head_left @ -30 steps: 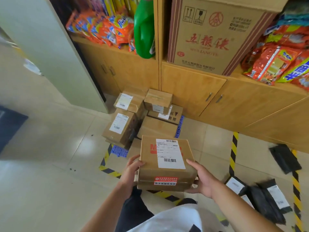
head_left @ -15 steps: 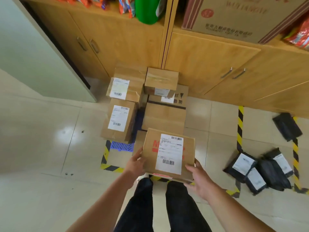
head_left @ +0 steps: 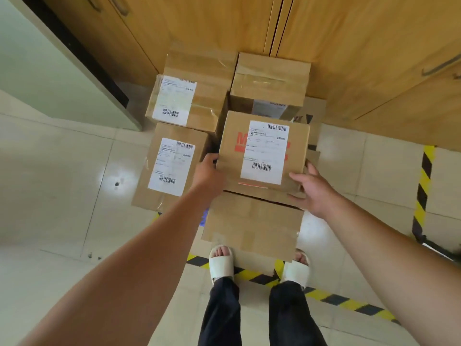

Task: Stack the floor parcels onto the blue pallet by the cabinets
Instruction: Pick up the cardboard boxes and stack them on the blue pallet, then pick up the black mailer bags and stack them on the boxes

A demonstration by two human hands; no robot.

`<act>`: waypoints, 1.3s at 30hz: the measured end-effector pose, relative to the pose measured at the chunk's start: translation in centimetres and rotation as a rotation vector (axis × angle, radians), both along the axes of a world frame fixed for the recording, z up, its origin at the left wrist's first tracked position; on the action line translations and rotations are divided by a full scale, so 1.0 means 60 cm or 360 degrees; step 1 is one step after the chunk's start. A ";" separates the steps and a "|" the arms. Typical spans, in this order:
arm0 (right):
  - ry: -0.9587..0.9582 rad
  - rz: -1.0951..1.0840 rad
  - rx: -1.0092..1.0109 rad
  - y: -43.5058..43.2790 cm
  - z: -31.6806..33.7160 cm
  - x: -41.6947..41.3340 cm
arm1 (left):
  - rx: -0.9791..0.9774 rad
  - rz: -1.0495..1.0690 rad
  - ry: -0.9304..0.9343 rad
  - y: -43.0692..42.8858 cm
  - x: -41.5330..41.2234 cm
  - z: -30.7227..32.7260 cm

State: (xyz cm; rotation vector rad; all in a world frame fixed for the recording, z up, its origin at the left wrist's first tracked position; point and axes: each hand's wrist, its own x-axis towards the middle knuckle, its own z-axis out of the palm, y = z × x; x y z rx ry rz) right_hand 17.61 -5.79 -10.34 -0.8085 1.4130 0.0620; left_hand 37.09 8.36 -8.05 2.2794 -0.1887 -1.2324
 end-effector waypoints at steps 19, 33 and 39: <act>0.0130 0.0213 -0.0332 -0.061 -0.051 0.092 | -0.0157 0.0251 0.0123 -0.072 0.016 -0.018; -0.0017 -0.0289 0.0122 0.036 0.203 -0.076 | -0.0056 0.0738 0.0447 0.074 -0.129 0.174; -0.0192 -0.0379 0.0277 0.114 0.452 -0.174 | -0.0248 0.0811 0.0663 0.118 -0.248 0.417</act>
